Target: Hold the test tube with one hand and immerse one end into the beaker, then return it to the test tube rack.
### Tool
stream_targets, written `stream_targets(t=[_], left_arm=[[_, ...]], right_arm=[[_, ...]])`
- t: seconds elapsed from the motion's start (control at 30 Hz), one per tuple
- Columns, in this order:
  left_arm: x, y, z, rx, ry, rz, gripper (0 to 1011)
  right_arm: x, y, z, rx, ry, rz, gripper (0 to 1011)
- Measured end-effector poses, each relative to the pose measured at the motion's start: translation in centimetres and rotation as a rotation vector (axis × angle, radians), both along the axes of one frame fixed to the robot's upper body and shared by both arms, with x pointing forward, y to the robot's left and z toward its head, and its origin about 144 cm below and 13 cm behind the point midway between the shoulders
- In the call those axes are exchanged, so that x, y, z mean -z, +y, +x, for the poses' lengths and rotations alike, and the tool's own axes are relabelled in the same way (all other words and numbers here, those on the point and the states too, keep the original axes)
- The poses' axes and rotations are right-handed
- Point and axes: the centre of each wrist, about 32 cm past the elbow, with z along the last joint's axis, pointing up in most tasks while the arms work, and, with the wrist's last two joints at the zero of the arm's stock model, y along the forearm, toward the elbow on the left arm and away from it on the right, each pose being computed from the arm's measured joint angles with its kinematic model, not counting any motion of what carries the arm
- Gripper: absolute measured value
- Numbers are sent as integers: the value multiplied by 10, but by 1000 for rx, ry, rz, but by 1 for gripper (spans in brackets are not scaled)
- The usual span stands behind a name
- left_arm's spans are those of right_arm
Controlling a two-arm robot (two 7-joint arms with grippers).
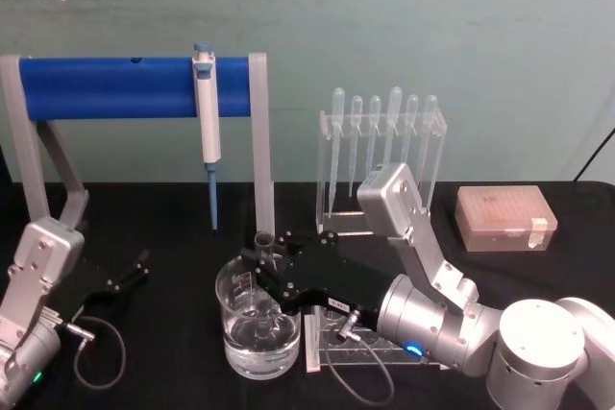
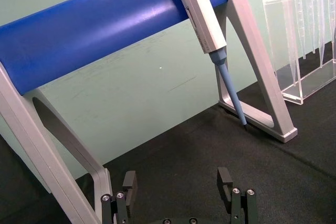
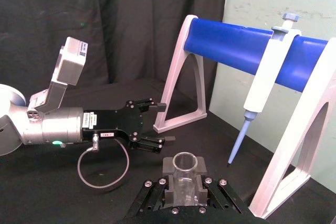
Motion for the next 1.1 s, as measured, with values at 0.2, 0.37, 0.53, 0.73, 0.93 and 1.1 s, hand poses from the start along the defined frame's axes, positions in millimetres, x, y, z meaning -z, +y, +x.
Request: stream_targets(t=[0.2,0.37,0.53,0.73,0.93,1.1], left_arm=[[0,0,0,0,0,0,1000],[0,0,0,0,0,0,1000],[0,0,0,0,0,0,1000],[0,0,0,0,0,0,1000],[0,0,0,0,0,0,1000],[0,0,0,0,0,0,1000]], right_arm=[[-7,1,-1,6,-17,4,226],[-19,0,-4,13,-38,0,226],[-40,-2,-5,15,-65,3,226],[-69,-5,-6,15,-51,29,226],[-99,-13,-10,33,-58,44,226],[-115,-27,-14,72,-88,40,226]])
